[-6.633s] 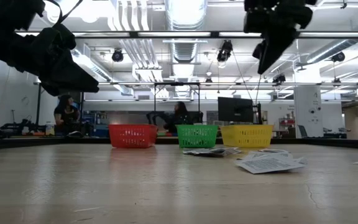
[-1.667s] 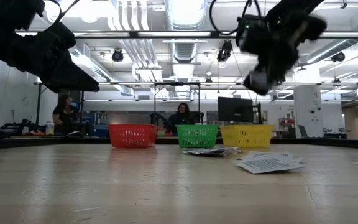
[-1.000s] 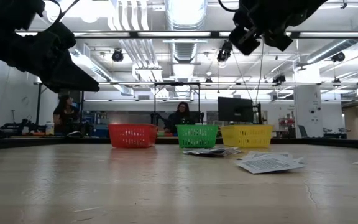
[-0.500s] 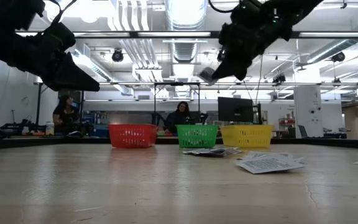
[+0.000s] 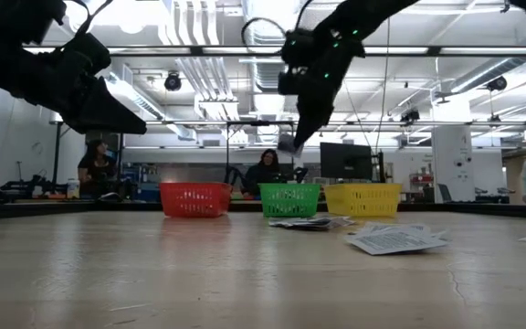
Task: Pick & Place First Aid Supplies
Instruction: Put the alcohol pad into the green basket
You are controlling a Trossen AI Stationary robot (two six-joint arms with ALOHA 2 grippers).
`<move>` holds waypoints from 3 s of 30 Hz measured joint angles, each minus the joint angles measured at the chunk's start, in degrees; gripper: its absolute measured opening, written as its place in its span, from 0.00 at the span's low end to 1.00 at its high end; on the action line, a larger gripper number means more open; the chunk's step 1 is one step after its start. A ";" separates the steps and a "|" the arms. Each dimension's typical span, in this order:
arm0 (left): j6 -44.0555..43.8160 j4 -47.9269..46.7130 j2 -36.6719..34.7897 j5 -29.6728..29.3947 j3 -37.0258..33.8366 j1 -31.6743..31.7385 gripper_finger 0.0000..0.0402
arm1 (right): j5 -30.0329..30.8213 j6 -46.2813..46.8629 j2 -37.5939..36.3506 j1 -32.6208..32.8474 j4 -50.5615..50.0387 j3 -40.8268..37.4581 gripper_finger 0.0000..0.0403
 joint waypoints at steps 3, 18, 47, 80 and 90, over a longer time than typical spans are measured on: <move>0.13 0.00 -0.01 0.00 0.00 0.00 0.33 | -0.02 -0.35 4.35 -0.51 -2.80 3.98 0.02; 0.98 0.00 0.00 0.00 0.00 -0.01 0.33 | -0.19 -3.26 20.60 -0.89 -15.12 20.95 0.02; 3.13 0.00 -0.01 0.00 0.00 0.00 0.33 | -0.48 -4.45 21.10 -1.03 -31.15 36.67 0.32; 3.21 -0.01 0.00 0.02 0.00 -0.02 0.33 | -8.19 16.84 -26.34 20.08 -4.52 -22.62 0.20; 2.84 0.00 0.00 0.02 0.00 -0.02 0.33 | -8.17 7.57 -28.87 20.20 9.32 -35.11 0.24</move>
